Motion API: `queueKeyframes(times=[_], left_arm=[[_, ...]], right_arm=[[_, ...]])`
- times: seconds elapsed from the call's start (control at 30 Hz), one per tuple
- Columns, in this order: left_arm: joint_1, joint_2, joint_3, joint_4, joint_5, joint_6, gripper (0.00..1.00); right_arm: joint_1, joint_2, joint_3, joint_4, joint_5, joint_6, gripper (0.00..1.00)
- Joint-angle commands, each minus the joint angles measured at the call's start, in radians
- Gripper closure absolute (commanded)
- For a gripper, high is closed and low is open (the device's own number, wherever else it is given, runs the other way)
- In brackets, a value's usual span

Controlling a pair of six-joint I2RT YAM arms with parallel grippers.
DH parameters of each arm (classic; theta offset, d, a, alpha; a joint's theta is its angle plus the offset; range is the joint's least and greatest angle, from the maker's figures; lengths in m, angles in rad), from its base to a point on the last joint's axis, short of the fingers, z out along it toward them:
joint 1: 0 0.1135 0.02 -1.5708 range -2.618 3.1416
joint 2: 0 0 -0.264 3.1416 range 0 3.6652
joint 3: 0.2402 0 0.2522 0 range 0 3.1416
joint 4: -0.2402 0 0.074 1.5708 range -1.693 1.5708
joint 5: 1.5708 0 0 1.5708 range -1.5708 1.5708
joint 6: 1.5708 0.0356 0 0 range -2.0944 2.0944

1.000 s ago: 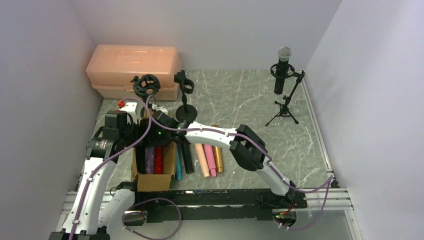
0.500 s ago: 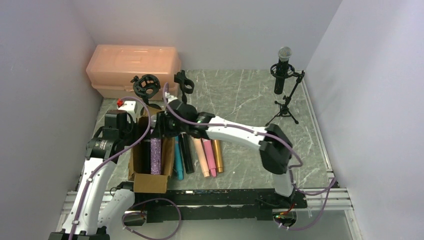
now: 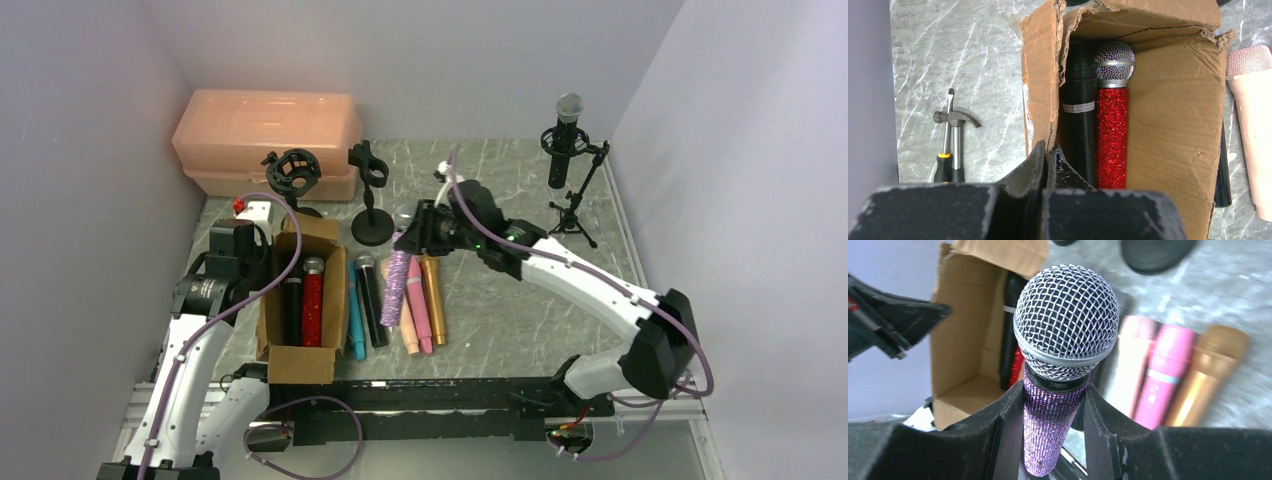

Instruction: Attach the microphones to the stand

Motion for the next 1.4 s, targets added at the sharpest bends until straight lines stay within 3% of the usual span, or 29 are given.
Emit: queueKeyframes(times=[0.0,0.33,0.77,0.93,1.17,1.37], left_arm=[[-0.001,-0.005,0.029,0.057,-0.006,0.007,1.0],[-0.001,-0.001,0.036,0.053,0.011,0.009,1.0],[-0.001,-0.009,0.044,0.045,0.029,0.006,1.0],[-0.001,-0.009,0.046,0.044,0.029,0.004,1.0],[-0.001,-0.016,0.046,0.04,0.033,0.003,1.0],[-0.001,-0.018,0.05,0.037,0.03,0.003,1.0]], right_arm=[[-0.1,-0.128,-0.086,-0.077,0.018,-0.05,0.98],[-0.286,-0.121,-0.185,-0.249,0.087,-0.136,1.0],[-0.287,0.137,-0.199,-0.124,0.087,-0.136,0.97],[-0.283,0.23,-0.15,-0.104,0.076,-0.137,0.85],[-0.273,0.276,-0.107,-0.099,0.015,-0.146,0.52],[-0.251,0.219,-0.066,-0.155,0.0,-0.154,0.41]])
